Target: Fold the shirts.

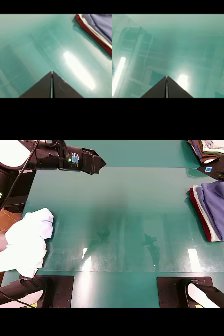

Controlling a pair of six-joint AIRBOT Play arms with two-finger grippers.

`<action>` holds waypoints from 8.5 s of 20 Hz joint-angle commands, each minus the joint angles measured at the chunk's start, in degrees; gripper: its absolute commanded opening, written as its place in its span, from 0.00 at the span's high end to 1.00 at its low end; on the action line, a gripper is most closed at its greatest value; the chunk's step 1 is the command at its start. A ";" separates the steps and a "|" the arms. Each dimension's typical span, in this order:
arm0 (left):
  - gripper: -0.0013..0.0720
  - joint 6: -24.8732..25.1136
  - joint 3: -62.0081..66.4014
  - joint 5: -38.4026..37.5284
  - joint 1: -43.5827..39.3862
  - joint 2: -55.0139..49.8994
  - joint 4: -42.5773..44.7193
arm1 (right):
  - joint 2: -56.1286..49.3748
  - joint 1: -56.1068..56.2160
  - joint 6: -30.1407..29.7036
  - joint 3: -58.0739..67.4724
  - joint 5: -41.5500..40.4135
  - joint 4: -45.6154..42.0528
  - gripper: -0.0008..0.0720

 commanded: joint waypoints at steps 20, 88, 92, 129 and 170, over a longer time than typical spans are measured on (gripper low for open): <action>0.94 -2.05 1.38 -22.16 16.22 4.63 27.74 | 0.04 0.09 0.00 0.00 -0.02 0.09 0.97; 0.77 -2.34 -23.47 -2.08 12.55 -20.35 -7.78 | -0.13 -2.73 0.04 20.22 0.44 -0.04 0.97; 0.95 -1.40 -16.87 -4.70 12.66 -18.60 -5.66 | -3.91 -5.66 0.83 18.62 14.84 -3.13 0.97; 0.95 -0.46 14.40 -7.08 12.66 15.80 15.74 | 5.03 -12.96 -6.93 11.17 -8.15 0.02 0.97; 0.25 -4.87 -38.18 -16.09 26.80 8.15 11.17 | -21.92 -1.33 -2.99 -4.42 7.30 -3.85 0.49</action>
